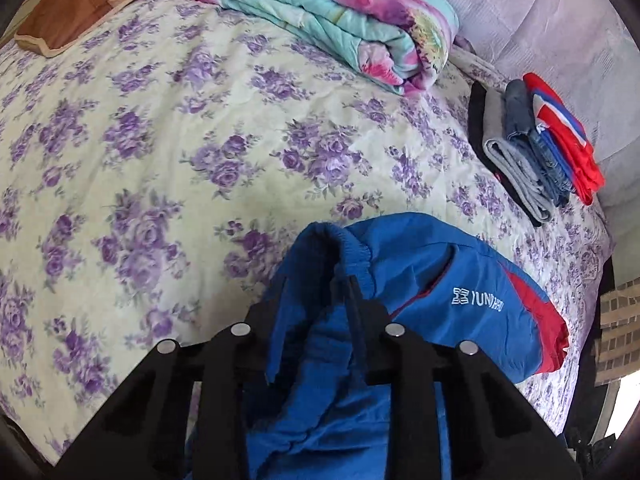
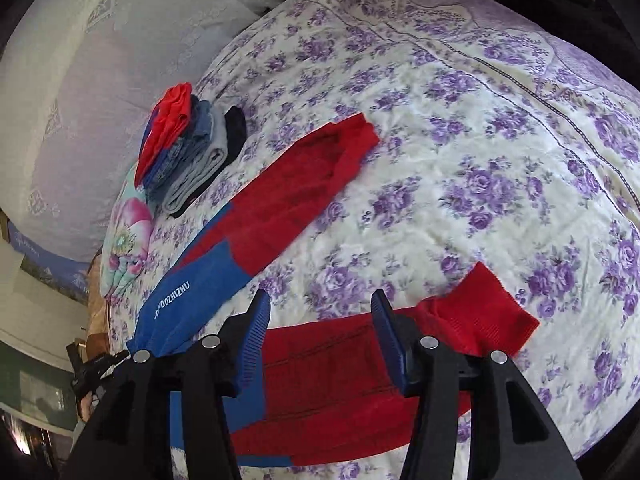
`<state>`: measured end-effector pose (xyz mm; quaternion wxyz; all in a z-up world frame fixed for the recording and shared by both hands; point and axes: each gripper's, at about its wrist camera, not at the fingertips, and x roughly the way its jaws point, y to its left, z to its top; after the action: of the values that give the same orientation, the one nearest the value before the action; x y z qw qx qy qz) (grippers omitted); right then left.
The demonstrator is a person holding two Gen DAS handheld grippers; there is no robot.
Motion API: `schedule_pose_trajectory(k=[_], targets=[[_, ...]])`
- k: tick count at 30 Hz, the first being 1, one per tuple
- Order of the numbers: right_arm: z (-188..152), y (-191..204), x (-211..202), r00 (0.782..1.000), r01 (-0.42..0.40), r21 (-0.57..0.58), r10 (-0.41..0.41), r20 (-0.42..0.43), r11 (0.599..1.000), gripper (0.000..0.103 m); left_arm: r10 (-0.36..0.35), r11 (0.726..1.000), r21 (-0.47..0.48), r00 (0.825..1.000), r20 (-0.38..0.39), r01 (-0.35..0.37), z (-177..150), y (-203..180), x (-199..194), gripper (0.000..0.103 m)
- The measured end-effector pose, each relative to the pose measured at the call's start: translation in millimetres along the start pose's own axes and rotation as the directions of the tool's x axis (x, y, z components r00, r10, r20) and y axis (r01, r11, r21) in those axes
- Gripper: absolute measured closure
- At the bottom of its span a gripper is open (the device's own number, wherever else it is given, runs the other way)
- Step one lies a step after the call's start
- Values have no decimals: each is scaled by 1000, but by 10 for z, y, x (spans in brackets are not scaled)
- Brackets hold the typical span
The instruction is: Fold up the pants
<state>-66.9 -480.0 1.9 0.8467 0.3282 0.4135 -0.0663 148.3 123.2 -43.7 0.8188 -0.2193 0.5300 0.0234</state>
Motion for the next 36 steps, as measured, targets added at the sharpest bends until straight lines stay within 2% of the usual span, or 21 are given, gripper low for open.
schedule_pose_trajectory(k=[3, 5, 8, 12, 15, 16, 17, 20, 22, 25, 28, 31, 33, 36], targets=[[-50, 127, -51, 1000, 18, -59, -19, -9, 998, 47, -5, 1000, 31, 1000, 9, 4, 38, -85, 91, 77], [-77, 173, -71, 999, 30, -79, -31, -9, 996, 47, -3, 998, 68, 1000, 10, 2, 55, -151, 137, 90], [-95, 210, -85, 1000, 21, -74, -22, -6, 997, 47, 14, 995, 102, 999, 33, -17, 62, -185, 127, 95], [-88, 261, -80, 1000, 16, -83, -16, 6, 996, 47, 28, 995, 94, 997, 75, -35, 158, -94, 13, 95], [-38, 248, 20, 1000, 27, -83, -27, 1, 996, 47, 35, 997, 63, 999, 32, -37, 307, 49, 147, 93], [-25, 237, 56, 1000, 26, -73, -26, -3, 997, 47, 64, 996, 62, 998, 2, -64, 322, 70, 231, 86], [-17, 233, 80, 1000, 22, -65, -22, -7, 998, 47, 110, 992, 66, 994, -2, -110, 309, 67, 248, 71], [-27, 289, 106, 1000, -1, -72, 0, -7, 997, 47, 158, 980, 109, 982, 105, -169, 200, -13, -6, 47], [-37, 327, 129, 1000, -10, -75, 9, -11, 997, 47, 196, 963, 153, 965, 173, -223, 118, -90, -189, 47], [-33, 411, 175, 999, -32, -76, 31, -15, 997, 47, 223, 947, 181, 950, 220, -264, 3, -163, -412, 46], [-33, 574, 220, 998, -65, -92, 63, -20, 994, 47, 245, 936, 195, 939, 241, -294, -142, -251, -585, 32], [-56, 791, 255, 996, -86, -129, 84, -21, 988, 39, 256, 915, 232, 921, 294, -329, -353, -422, -773, 18], [-81, 942, 282, 994, -108, -154, 105, -28, 982, 36, 243, 904, 270, 917, 315, -332, -485, -565, -860, 16], [-122, 1121, 315, 990, -138, -177, 132, -41, 975, 35, 222, 895, 311, 923, 315, -321, -612, -728, -916, 14]])
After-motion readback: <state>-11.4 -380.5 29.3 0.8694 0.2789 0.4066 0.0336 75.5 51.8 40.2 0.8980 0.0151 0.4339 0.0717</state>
